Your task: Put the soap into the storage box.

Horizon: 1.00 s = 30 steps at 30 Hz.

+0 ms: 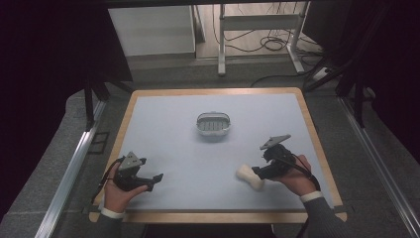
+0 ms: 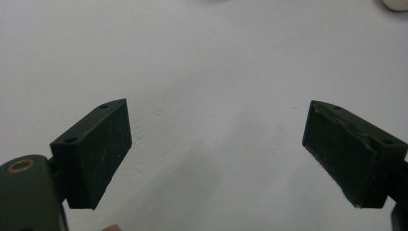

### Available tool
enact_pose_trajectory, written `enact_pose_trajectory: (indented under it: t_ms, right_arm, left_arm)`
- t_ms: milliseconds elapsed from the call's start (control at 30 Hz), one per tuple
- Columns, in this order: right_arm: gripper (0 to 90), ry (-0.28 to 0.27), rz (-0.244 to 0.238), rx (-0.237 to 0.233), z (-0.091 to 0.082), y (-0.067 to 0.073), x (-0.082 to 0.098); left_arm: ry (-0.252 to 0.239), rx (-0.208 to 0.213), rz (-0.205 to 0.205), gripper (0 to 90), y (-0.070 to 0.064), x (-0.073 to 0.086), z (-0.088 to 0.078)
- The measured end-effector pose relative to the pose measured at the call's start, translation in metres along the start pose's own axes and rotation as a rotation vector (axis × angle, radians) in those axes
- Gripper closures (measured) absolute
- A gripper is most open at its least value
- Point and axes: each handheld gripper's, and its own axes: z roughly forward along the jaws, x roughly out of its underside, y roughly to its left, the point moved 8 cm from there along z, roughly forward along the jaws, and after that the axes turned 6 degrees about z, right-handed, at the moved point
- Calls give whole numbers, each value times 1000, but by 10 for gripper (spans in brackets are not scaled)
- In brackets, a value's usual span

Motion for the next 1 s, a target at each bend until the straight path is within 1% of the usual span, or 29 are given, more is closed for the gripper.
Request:
enact_pose_trajectory:
  t_ms: [233,267,433,500,633,833,1000]
  right_arm:
    - [236,38,-13,-8,7,7,0]
    - [237,47,-21,-11,9,8,0]
    - [238,79,-29,-29,16,13,-1]
    - [238,83,-29,-30,17,15,-1]
    - [253,114,-40,-41,22,22,0]
    - [293,191,-53,-53,33,29,6]
    - [316,223,-50,-50,38,33,7]
  left_arm:
    - [-2,2,2,104,-1,0,0]
    - [-1,3,2,104,-1,0,0]
    - [0,4,3,104,-1,0,1]
    - [0,5,3,104,-2,0,1]
    - [1,7,3,104,-2,0,1]
    - [5,8,2,104,-3,0,2]
    - [7,9,1,104,-3,0,2]
